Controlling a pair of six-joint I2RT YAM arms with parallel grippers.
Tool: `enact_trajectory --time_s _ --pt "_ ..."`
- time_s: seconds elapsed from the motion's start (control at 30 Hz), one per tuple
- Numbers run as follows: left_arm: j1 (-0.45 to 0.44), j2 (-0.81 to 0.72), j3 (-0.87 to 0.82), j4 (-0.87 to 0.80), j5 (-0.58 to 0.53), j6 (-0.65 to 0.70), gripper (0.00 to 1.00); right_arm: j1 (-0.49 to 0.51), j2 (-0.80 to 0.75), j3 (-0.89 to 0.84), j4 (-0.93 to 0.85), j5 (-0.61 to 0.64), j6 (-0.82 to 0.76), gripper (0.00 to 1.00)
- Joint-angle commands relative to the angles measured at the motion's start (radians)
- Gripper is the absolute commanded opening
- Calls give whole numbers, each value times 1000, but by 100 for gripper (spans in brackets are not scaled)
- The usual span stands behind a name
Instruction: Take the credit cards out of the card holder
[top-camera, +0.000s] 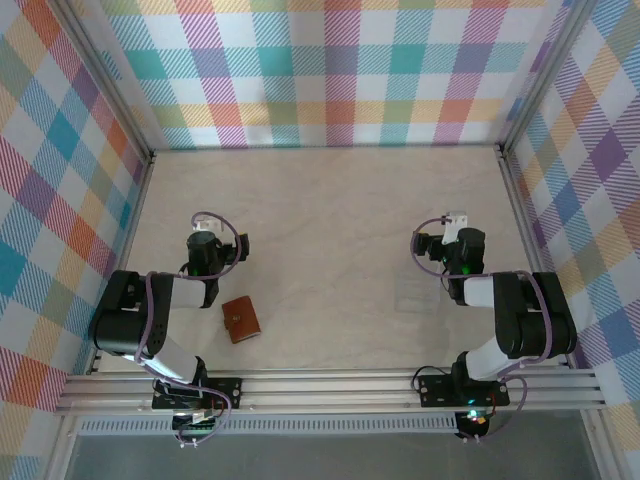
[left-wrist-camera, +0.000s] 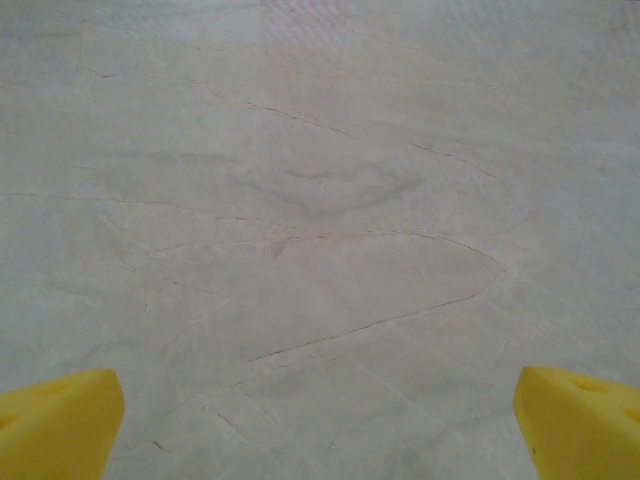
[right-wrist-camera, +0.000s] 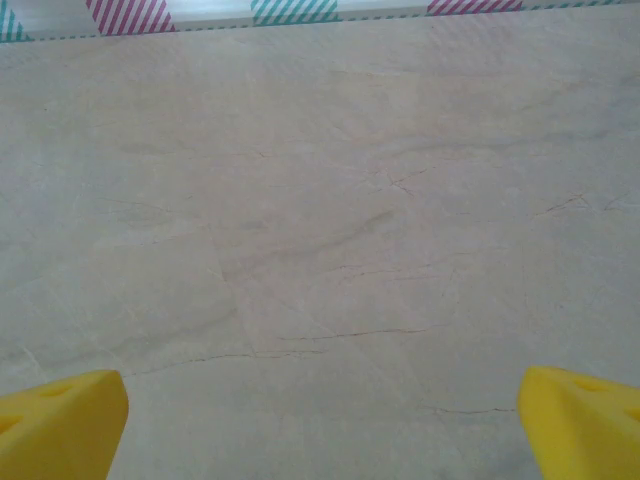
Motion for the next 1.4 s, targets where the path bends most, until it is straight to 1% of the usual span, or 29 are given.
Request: enact_trajectory --time_s 0.0,1.03,1.1,1.23,1.3,1.37 --pt "13 -1 -4 38 15 13 100 -6 4 9 36 -24 5 100" --pt "13 -3 -9 45 14 12 100 -4 1 7 40 -14 6 100" --pt "12 -21 -2 19 -14 4 100 -5 -12 15 13 7 15 100" --pt "10 -101 29 -94 -64 -14 100 -6 -64 36 -67 25 24 100" --pt "4 -145 59 -184 -93 -20 100 -4 -88 67 -145 35 31 100" --pt "-6 -184 106 -306 -130 -40 100 -5 -119 123 -302 32 47 100"
